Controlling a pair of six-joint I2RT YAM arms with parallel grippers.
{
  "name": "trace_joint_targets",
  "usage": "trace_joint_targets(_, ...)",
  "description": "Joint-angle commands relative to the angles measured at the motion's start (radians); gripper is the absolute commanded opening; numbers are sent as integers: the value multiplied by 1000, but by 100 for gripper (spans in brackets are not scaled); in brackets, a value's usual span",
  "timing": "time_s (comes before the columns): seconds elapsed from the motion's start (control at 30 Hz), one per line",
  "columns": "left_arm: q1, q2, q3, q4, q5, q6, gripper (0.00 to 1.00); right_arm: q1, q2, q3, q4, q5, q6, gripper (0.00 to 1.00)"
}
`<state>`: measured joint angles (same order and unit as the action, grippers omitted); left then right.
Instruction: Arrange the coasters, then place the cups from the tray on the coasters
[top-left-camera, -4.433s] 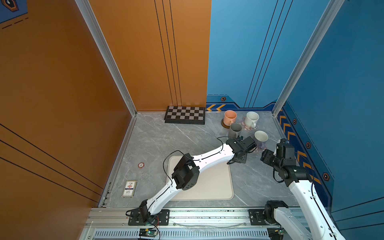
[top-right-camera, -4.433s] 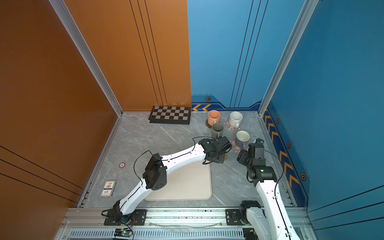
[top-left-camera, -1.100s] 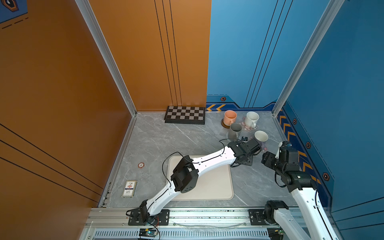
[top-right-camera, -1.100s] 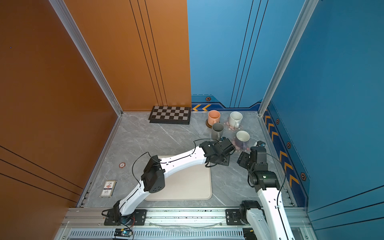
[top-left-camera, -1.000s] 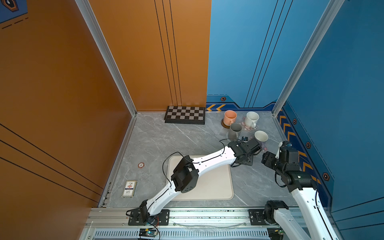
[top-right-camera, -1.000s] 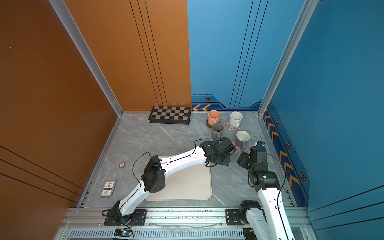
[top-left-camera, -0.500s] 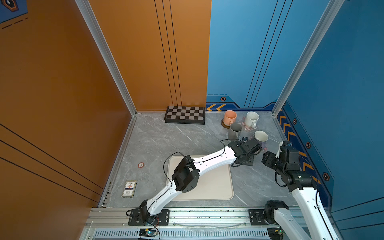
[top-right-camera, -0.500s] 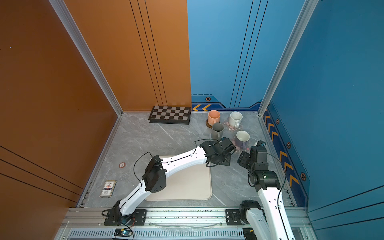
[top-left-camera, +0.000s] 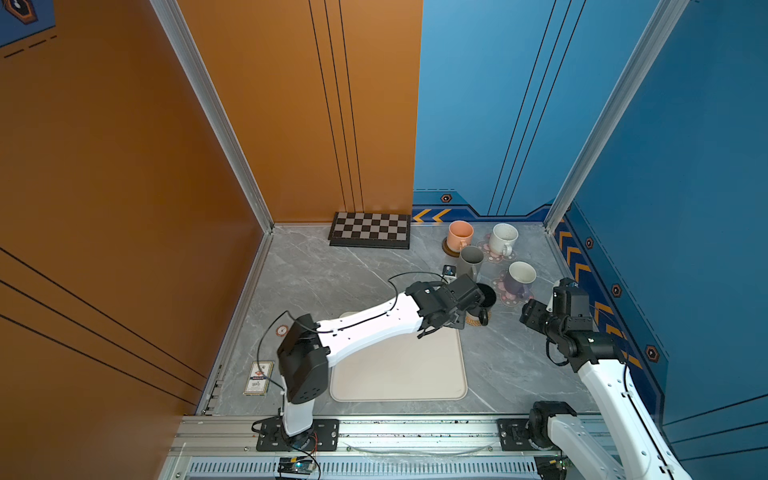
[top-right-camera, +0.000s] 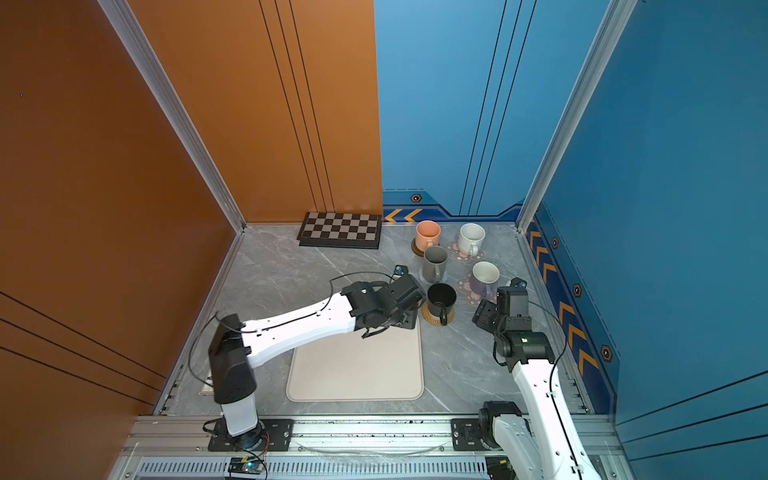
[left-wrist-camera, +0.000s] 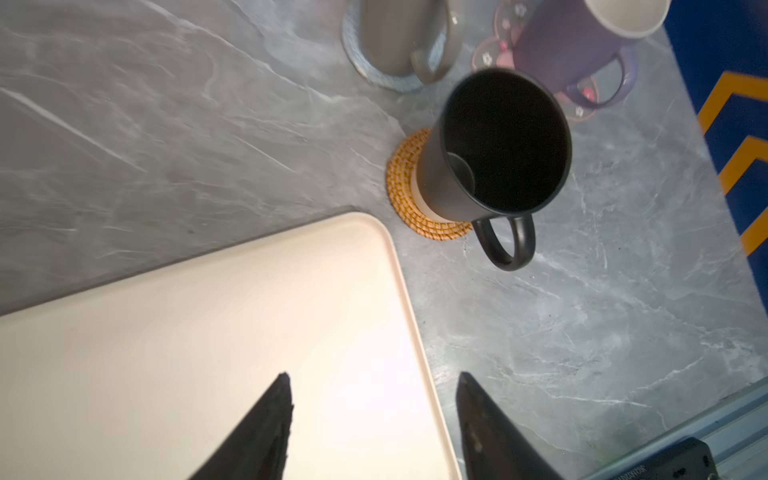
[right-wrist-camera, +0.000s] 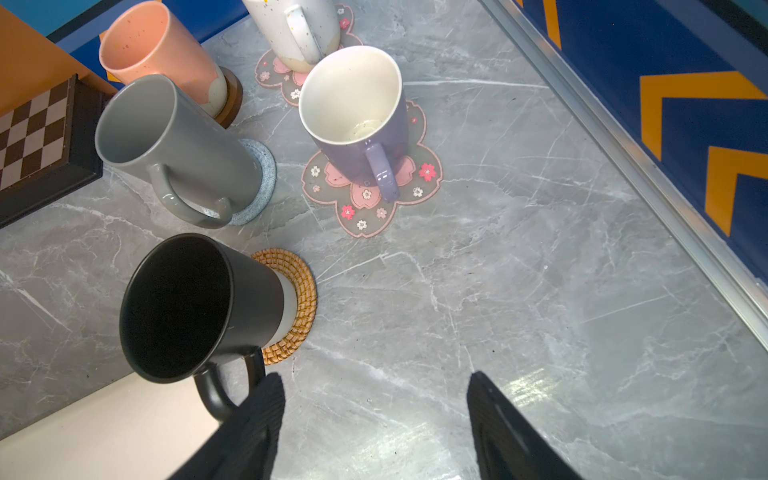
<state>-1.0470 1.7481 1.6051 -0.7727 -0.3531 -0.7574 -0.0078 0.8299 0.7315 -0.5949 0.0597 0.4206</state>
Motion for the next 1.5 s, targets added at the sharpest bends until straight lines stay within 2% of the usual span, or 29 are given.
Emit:
trace_joint_targets(0.0, 94, -141, -169, -26, -187, 64, 76, -3, -1, -27, 175, 43, -59, 74)
trace_joint_targets(0.03, 137, -196, -229, -27, -209, 67, 80, -1, -3, -42, 216, 40, -71, 74)
trace_joint_targets(0.17, 322, -427, -438, 9, -219, 83, 83, -3, 21, -49, 260, 63, -74, 75)
trace_joint_targets(0.27, 444, -581, -538, 44, -218, 119, 85, -5, 42, -42, 258, 75, -81, 75)
trace_joint_targets(0.33, 532, -672, -605, 68, -221, 150, 98, -4, 55, -31, 253, 92, -88, 75)
trace_joint_targets(0.47, 704, -759, -663, 86, -200, 213, 98, -6, 76, 14, 224, 148, -130, 76)
trace_joint_targets(0.63, 877, -750, -692, 120, -180, 280, 98, -17, 99, 75, 208, 183, -169, 79)
trace_joint_targets(0.7, 909, -736, -700, 151, -200, 298, 98, -19, 110, 96, 204, 190, -178, 82)
trace_joint_targets(0.73, 925, -725, -703, 166, -218, 298, 98, -20, 118, 108, 198, 200, -185, 90)
trace_joint_targets(0.83, 985, -685, -693, 200, -199, 302, 98, -21, 145, 144, 173, 232, -235, 100)
trace_joint_targets(1.0, 1024, -613, -703, 346, -156, 360, 98, -27, 189, 197, 128, 310, -278, 100)
trace_joint_targets(1.07, 1028, -594, -713, 413, -158, 382, 98, -33, 201, 206, 127, 289, -287, 100)
trace_joint_targets(1.2, 1040, -595, -810, 670, -146, 435, 98, -37, 247, 234, 124, 266, -278, 100)
trace_joint_targets(1.3, 1041, -592, -912, 833, -115, 457, 98, -41, 281, 227, 135, 272, -203, 100)
trace_joint_targets(1.47, 1034, -572, -990, 887, -137, 490, 98, -41, 287, 131, 225, 221, -202, 100)
